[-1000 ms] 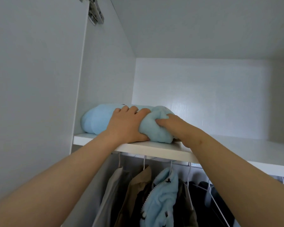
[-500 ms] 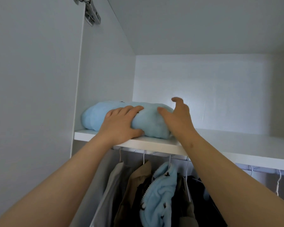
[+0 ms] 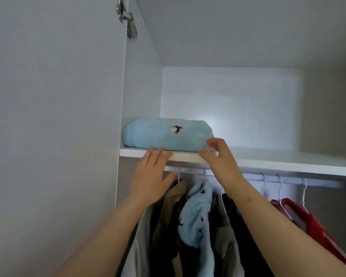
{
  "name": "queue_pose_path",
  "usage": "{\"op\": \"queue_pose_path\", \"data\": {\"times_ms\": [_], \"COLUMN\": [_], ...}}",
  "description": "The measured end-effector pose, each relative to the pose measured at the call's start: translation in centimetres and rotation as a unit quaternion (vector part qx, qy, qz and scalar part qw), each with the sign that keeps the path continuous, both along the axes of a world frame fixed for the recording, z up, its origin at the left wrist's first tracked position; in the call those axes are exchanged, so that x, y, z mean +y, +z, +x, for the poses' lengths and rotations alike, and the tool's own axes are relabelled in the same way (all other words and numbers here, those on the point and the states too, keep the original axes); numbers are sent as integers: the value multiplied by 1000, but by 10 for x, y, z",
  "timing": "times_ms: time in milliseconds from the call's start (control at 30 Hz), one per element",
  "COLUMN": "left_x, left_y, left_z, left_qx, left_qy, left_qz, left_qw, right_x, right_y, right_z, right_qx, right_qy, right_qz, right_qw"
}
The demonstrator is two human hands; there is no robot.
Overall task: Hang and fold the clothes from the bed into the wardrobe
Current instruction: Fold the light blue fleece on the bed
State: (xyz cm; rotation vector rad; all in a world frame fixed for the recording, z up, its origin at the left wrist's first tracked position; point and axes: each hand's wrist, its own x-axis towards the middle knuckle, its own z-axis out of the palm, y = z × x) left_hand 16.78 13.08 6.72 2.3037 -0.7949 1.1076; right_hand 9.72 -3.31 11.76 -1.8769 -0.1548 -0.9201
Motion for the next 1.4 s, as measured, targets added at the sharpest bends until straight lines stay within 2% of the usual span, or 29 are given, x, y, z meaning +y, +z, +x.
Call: {"op": "queue_pose_path", "data": {"times_ms": [100, 267, 367, 500, 600, 733, 833, 967, 1167, 1400], "left_x": [11, 23, 25, 27, 21, -3, -31, -62, -99, -126], "left_y": [-12, -62, -88, -121, -161, -216, -249, -276, -300, -314], "left_z": [-31, -79, -109, -151, -185, -245, -313, -427, -589, -763], "left_qx": [76, 183, 264, 366, 446, 548, 601, 665, 703, 693], "left_qy": [-129, -196, -231, -251, -241, -236, -256, -312, -378, -477], "left_qz": [-137, -283, -315, -309, -268, -213, -159, -71, 59, 227], "left_qw": [979, 921, 882, 841, 819, 773, 741, 675, 600, 490], "right_x": [28, 56, 55, 53, 57, 50, 39, 35, 56, 105], "right_y": [-24, -81, -116, -166, -214, -274, -314, -350, -377, -392], "right_z": [-21, -68, -106, -158, -196, -275, -362, -499, -685, -843], "right_qx": [10, 43, 81, 113, 164, 191, 194, 196, 154, 49], "right_qy": [30, 17, -15, -47, -71, -141, -209, -310, -445, -580], "right_qz": [71, 171, 212, 301, 344, 425, 463, 515, 558, 595], "right_qw": [997, 984, 974, 946, 922, 874, 840, 775, 683, 555]}}
